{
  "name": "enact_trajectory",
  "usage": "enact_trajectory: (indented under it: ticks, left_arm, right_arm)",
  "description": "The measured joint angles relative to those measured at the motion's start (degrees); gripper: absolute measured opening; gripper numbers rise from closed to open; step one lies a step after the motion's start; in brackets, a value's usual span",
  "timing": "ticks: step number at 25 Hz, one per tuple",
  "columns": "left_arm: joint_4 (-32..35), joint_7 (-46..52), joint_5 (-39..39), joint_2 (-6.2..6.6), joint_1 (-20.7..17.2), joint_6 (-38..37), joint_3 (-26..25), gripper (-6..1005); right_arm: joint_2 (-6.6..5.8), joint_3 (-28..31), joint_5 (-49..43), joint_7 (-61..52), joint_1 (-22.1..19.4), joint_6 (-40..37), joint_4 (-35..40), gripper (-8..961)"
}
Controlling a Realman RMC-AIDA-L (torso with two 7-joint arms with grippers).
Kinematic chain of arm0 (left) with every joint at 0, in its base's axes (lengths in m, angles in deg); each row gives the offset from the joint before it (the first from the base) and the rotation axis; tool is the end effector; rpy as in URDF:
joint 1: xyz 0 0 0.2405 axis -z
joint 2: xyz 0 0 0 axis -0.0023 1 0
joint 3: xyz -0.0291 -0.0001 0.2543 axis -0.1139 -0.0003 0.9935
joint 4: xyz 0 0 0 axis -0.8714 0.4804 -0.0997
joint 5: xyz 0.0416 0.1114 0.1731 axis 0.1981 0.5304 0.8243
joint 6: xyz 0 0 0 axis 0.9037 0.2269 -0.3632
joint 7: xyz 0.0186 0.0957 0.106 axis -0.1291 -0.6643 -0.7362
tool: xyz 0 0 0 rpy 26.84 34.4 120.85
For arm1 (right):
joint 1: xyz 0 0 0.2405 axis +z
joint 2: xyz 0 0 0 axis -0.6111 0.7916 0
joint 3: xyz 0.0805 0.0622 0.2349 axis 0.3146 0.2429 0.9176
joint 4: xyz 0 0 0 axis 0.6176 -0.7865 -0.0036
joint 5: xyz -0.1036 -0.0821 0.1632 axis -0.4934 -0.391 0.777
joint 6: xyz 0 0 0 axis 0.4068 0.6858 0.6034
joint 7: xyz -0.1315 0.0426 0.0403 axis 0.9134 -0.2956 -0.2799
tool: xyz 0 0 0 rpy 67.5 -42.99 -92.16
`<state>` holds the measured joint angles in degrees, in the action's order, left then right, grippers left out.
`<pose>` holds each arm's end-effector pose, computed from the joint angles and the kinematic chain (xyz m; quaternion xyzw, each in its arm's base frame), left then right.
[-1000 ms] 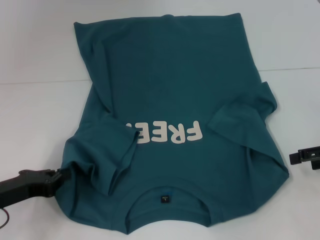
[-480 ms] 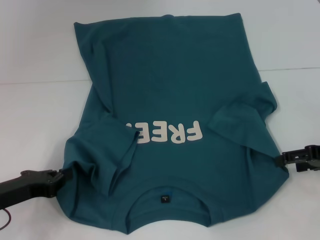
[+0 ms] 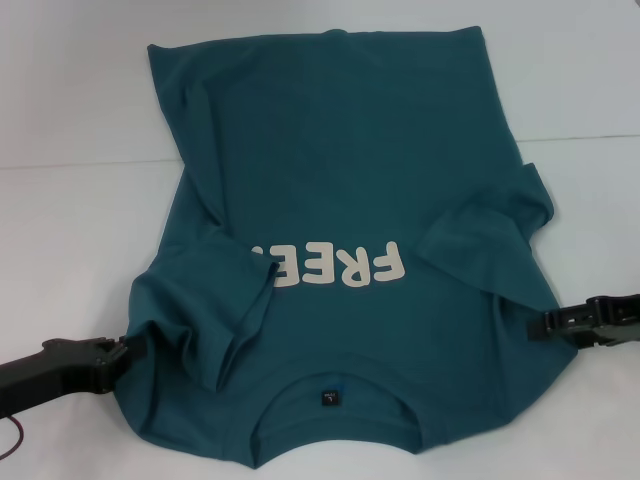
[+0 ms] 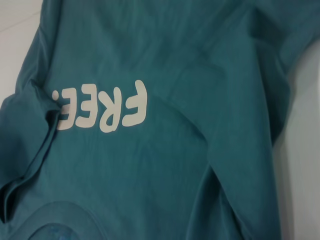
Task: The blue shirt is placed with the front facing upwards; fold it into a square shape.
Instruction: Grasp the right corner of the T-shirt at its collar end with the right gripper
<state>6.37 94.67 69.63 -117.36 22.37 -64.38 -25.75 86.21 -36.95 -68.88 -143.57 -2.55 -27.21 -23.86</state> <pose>-0.3228 0.3143 -0.0046 -0.8557 -0.4111 -0.1980 0.2440 0.3260 0.3541 0.0622 -0.7545 0.6358 0.0478 0.1553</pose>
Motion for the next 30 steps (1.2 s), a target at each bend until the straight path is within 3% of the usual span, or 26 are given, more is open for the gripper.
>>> enact_trajectory:
  ticks: [15, 30]
  left_arm:
    - [0.31, -0.07, -0.61, -0.02, -0.36, -0.79, 0.01, 13]
    - [0.03, -0.77, -1.46, 0.15, -0.36, -1.26, 0.01, 12]
  right_arm:
    - [0.57, -0.74, -0.10, -1.11, 0.45, 1.81, -1.41, 938]
    - [0.77, -0.70, 0.34, 0.45, 0.27, 2.14, -0.80, 281]
